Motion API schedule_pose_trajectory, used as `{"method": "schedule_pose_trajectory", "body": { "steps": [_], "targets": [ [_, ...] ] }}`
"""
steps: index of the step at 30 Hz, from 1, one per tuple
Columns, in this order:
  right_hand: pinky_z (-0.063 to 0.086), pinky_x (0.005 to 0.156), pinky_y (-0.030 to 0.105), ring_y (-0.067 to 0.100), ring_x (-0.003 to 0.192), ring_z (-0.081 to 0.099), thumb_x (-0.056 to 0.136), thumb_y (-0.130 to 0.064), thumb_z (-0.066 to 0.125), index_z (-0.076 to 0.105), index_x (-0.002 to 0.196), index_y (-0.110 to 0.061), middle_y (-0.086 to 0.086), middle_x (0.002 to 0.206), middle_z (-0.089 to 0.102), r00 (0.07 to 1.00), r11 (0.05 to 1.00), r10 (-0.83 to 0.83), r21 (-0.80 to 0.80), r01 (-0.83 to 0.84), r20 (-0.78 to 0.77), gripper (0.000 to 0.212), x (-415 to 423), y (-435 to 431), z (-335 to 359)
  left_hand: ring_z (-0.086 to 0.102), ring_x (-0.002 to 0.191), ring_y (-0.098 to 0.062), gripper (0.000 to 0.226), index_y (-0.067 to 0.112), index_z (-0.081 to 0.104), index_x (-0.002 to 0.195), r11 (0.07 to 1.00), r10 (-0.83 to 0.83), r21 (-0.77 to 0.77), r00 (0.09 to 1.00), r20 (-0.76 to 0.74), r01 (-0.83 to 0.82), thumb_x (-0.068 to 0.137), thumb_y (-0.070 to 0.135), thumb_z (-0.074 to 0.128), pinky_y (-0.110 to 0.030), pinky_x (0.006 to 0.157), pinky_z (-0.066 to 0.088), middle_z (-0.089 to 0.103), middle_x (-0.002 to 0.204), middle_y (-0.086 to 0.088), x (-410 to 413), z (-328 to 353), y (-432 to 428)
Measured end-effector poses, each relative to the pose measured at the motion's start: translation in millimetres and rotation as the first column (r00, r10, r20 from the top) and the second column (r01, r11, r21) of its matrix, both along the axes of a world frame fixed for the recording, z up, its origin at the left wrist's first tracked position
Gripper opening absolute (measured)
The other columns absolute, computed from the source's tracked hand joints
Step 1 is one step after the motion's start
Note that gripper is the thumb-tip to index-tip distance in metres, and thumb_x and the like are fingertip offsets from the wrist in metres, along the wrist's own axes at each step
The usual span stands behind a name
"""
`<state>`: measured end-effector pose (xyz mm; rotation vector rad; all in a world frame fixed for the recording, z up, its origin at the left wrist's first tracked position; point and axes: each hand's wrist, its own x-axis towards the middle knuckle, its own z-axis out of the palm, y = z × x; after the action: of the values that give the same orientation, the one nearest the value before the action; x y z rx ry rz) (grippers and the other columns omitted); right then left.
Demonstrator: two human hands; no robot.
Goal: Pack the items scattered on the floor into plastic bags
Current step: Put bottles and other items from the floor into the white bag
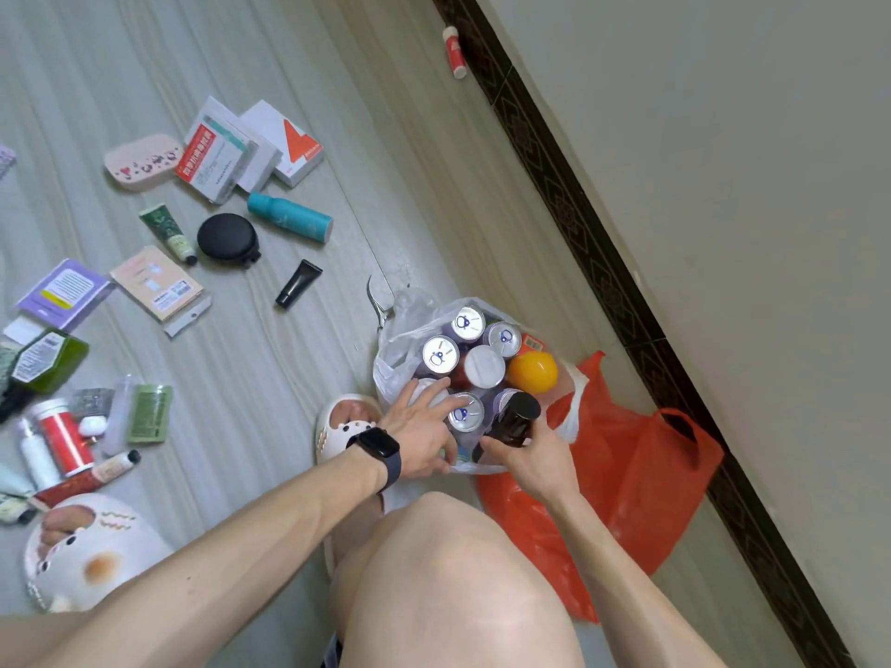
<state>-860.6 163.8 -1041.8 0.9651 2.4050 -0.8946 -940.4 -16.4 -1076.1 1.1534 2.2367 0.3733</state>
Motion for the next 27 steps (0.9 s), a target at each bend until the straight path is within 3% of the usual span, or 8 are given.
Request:
{"method": "schedule_pose_trajectory", "body": {
  "steps": [6,10,15,17,20,24,25,27],
  "targets": [
    [0.047,0.075,0.029,0.011,0.089,0.064,0.069,-0.036,0.083,0.06,0.104,-0.033,-0.012,0.094,0.07,0.983,0.99,-0.142,-0.033,0.139,-0.115,0.042,7.1,-9.2,-14.2,-0.006,0.15,-0.022,0.019,0.039,0.073,0.1,0.999,-0.043,-0.032,0.999,-0.007,0.043,0.085,0.047,0.065,-0.052,0.118,-0.004,0.018,0.16,0.01,10.2,5.5,-2.8],
    [0.051,0.082,0.03,0.016,0.102,0.064,0.067,-0.03,0.083,0.064,0.105,-0.029,-0.009,0.107,0.067,0.993,1.0,0.022,-0.008,-0.023,-0.118,0.042,15.9,-10.4,-27.9,0.0,0.15,-0.02,0.021,0.039,0.072,0.103,1.0,-0.021,-0.02,0.999,-0.043,0.02,0.087,0.046,0.062,-0.048,0.118,-0.001,0.019,0.16,0.009,6.5,4.7,2.5],
    [0.039,0.099,0.024,0.021,0.125,0.049,0.071,-0.031,0.082,0.063,0.124,-0.021,0.006,0.135,0.05,0.991,0.991,0.133,0.041,-0.131,-0.031,0.057,13.3,4.0,-26.4,0.014,0.148,-0.02,0.022,0.034,0.069,0.1,0.998,0.027,0.051,0.991,-0.129,-0.021,0.085,0.046,0.059,-0.044,0.118,0.008,0.029,0.156,0.005,0.4,1.4,5.5],
    [0.033,0.109,0.033,0.031,0.137,0.037,0.075,-0.023,0.071,0.059,0.129,-0.022,0.014,0.147,0.04,0.988,0.979,0.138,0.163,-0.126,-0.068,0.055,17.3,11.2,-18.4,0.025,0.144,-0.024,0.033,0.032,0.064,0.108,0.983,0.128,0.152,0.98,-0.154,-0.104,0.078,0.046,0.058,-0.043,0.115,0.016,0.034,0.155,0.001,-6.0,1.6,4.4],
    [0.027,0.114,0.042,0.036,0.143,0.024,0.077,-0.022,0.064,0.055,0.13,-0.024,0.019,0.157,0.025,0.987,0.935,-0.061,0.337,0.108,-0.148,0.054,19.2,29.7,-10.3,0.03,0.141,-0.033,0.064,0.026,0.051,0.132,0.893,0.432,0.241,0.875,-0.217,-0.381,0.071,0.037,0.065,-0.05,0.11,0.029,0.029,0.156,-0.009,-27.1,1.0,3.4],
    [0.04,0.103,0.039,0.029,0.129,0.045,0.081,-0.017,0.07,0.038,0.142,-0.024,0.011,0.144,0.047,0.875,0.888,-0.458,-0.049,0.456,-0.153,0.069,7.0,48.8,-4.6,0.011,0.148,-0.031,0.095,0.025,0.004,0.155,0.813,0.572,-0.047,0.811,-0.12,-0.581,0.084,0.035,0.065,-0.052,0.116,0.016,0.009,0.162,-0.011,-61.3,0.0,-7.0],
    [0.043,0.095,0.037,0.026,0.12,0.052,0.083,-0.016,0.071,0.035,0.144,-0.022,0.006,0.134,0.053,0.827,0.837,-0.544,-0.153,0.525,-0.138,0.071,2.1,48.8,-1.0,0.015,0.148,-0.029,0.092,0.024,0.004,0.155,0.808,0.574,-0.108,0.815,-0.074,-0.579,0.086,0.036,0.063,-0.051,0.116,0.017,0.018,0.16,-0.01,-69.6,0.4,-9.0],
    [0.044,0.083,0.034,0.021,0.096,0.059,0.089,-0.013,0.067,0.04,0.143,-0.013,0.003,0.107,0.061,0.732,0.734,-0.671,-0.252,0.631,-0.12,0.061,-9.3,47.8,10.3,0.035,0.138,-0.028,0.064,0.021,0.034,0.147,0.833,0.525,-0.188,0.851,-0.025,-0.52,0.09,0.037,0.059,-0.047,0.112,0.028,0.043,0.147,-0.009,-83.3,4.1,-9.1]
  ]
}}
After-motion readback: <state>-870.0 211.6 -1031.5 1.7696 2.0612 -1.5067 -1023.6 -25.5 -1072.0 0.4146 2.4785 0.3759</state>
